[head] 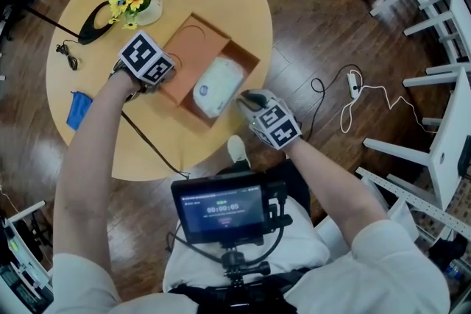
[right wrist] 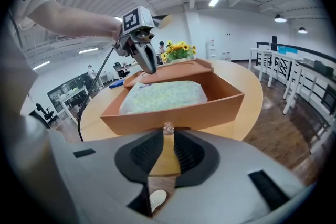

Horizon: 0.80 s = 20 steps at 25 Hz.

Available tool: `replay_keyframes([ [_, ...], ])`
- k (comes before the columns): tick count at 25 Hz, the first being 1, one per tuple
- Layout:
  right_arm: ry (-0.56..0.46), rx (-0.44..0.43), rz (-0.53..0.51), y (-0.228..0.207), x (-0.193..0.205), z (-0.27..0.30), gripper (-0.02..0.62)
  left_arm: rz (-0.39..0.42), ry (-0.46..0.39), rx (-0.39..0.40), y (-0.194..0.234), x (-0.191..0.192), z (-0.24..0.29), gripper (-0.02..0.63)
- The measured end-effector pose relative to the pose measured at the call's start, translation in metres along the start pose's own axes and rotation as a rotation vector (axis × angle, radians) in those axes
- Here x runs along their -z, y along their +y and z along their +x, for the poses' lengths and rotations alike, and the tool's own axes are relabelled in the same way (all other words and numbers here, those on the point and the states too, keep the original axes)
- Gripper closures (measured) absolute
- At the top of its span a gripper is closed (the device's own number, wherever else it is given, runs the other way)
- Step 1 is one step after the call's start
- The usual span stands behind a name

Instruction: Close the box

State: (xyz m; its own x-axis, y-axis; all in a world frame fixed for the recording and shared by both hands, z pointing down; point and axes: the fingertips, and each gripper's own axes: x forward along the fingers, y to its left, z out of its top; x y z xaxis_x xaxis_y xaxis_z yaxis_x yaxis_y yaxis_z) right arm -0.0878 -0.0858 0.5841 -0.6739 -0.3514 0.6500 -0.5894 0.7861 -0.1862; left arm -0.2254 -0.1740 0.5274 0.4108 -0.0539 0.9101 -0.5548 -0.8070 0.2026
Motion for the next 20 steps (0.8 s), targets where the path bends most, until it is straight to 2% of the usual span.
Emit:
replay_keyframes([
  [6,-0.022,-0.006,-0.002,0.002,-0.001,-0.003,0.531,0.015,0.007,-0.012,-0.001,-0.002,0.000,0.575],
  [20,-0.027,0.017,-0.031,0.003,-0.043,0.034,0.549,0.027,0.013,-0.015,-0.005,-0.005,0.001,0.575],
])
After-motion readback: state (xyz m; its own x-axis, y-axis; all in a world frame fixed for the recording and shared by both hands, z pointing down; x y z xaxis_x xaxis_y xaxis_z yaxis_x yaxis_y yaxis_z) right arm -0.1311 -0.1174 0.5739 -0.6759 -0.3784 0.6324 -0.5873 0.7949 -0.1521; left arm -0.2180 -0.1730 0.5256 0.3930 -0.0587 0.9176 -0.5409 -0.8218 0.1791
